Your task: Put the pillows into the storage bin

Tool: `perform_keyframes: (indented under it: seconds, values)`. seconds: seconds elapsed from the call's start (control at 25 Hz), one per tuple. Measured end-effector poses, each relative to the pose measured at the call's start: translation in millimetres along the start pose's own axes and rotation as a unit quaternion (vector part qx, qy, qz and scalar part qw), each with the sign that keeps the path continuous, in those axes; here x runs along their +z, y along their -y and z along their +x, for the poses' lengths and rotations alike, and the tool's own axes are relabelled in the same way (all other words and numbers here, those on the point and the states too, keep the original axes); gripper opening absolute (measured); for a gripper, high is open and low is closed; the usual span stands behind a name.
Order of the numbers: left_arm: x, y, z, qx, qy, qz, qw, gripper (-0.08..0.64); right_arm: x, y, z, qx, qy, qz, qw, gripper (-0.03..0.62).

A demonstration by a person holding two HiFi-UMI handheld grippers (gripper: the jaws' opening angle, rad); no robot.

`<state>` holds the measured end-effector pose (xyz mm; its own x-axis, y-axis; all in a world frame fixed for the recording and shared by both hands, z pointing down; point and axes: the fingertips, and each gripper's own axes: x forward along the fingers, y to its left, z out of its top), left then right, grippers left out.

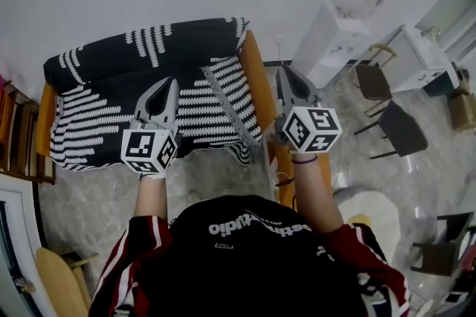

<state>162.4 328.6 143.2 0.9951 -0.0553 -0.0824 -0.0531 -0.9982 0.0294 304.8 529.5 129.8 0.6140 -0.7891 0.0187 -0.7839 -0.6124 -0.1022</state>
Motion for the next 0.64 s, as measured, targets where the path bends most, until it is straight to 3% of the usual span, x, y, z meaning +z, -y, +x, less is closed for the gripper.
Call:
perform_keyframes:
  seconds: [0.64]
  values:
    - [-2.0, 3.3, 2.8, -0.009, 0.001, -0.005, 0.9999, 0.005, -3.2, 1.5, -2.9, -0.001, -0.007, 0.007, 1.0, 0.002]
